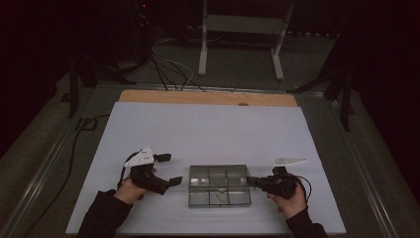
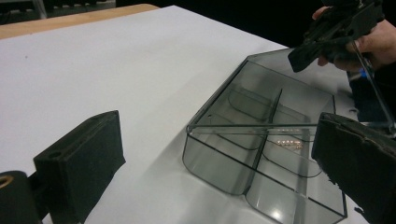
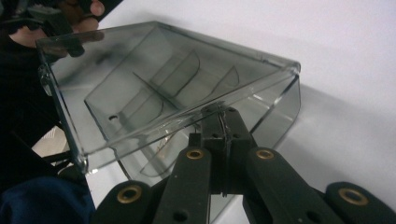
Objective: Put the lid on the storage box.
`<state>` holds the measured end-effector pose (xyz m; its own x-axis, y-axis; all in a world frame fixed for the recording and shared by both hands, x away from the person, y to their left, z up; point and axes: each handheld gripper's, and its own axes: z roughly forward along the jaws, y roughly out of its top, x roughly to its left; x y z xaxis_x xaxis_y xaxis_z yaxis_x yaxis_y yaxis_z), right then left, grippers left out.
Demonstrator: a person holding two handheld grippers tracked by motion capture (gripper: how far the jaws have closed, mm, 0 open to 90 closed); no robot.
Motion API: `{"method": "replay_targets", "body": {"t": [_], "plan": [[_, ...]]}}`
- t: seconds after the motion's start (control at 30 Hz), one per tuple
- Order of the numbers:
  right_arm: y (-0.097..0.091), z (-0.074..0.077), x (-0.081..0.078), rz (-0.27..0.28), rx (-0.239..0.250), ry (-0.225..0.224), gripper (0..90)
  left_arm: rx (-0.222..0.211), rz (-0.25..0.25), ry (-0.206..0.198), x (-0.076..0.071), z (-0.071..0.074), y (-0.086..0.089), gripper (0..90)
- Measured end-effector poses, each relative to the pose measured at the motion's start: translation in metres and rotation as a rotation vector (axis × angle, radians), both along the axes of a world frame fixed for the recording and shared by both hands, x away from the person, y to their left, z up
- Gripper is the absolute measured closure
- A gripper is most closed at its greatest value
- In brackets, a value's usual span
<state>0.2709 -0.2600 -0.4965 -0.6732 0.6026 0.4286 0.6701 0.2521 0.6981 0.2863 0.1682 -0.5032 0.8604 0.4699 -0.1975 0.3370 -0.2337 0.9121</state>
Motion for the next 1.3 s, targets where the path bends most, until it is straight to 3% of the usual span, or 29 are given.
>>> {"method": "replay_targets", "body": {"t": [0.17, 0.33, 0.53, 0.93, 1.1, 1.3], "plan": [[0.0, -0.001, -0.005, -0.008, -0.029, -0.011, 90.0, 0.004, 0.007, 0.006, -0.002, -0.003, 0.002, 3.4], [0.003, 0.003, -0.009, -0.021, -0.077, -0.054, 90.0, -0.001, 0.022, 0.01, -0.001, -0.006, 0.004, 3.4], [0.008, 0.005, -0.014, -0.035, -0.167, -0.112, 90.0, -0.009, 0.031, 0.014, -0.001, -0.009, 0.008, 3.3], [0.014, -0.003, -0.013, -0.054, -0.294, -0.128, 90.0, -0.012, 0.022, 0.028, 0.0, -0.013, 0.007, 3.0], [0.012, -0.006, -0.008, -0.067, -0.307, -0.131, 89.5, -0.008, 0.018, 0.028, -0.001, -0.015, 0.007, 2.8], [0.004, 0.003, -0.003, -0.09, -0.256, -0.17, 85.5, -0.005, 0.011, 0.028, 0.0, -0.015, 0.006, 2.8]]}}
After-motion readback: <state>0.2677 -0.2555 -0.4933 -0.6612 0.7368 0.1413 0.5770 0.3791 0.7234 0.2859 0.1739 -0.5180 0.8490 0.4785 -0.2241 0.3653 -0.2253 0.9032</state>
